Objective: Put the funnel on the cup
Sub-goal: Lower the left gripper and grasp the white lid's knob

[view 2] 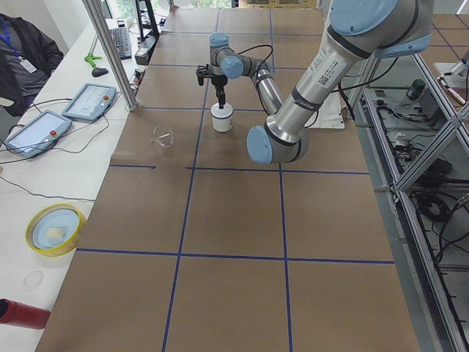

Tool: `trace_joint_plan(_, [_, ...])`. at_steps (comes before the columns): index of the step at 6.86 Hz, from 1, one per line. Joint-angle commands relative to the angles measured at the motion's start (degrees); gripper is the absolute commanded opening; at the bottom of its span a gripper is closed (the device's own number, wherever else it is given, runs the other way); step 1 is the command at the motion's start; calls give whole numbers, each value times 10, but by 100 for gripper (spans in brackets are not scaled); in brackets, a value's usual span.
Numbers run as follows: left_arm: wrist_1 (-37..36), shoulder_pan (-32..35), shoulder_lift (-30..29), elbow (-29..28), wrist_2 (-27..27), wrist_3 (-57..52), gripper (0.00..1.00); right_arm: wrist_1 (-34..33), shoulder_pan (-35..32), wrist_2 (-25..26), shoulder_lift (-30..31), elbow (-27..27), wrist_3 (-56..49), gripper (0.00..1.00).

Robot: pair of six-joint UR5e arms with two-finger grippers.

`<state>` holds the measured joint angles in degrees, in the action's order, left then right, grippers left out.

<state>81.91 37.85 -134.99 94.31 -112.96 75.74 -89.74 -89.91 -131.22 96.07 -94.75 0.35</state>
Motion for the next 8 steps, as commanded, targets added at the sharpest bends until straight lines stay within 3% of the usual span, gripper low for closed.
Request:
trace_joint_plan(1, [0, -3, 1, 0, 0, 0, 100, 0, 0, 0, 0, 0, 0, 100])
trace_joint_plan(5, [1, -4, 6, -1, 0, -1, 100, 0, 0, 0, 0, 0, 0, 100])
trace_joint_plan(8, [0, -4, 7, -1, 0, -1, 83, 0, 0, 0, 0, 0, 0, 100])
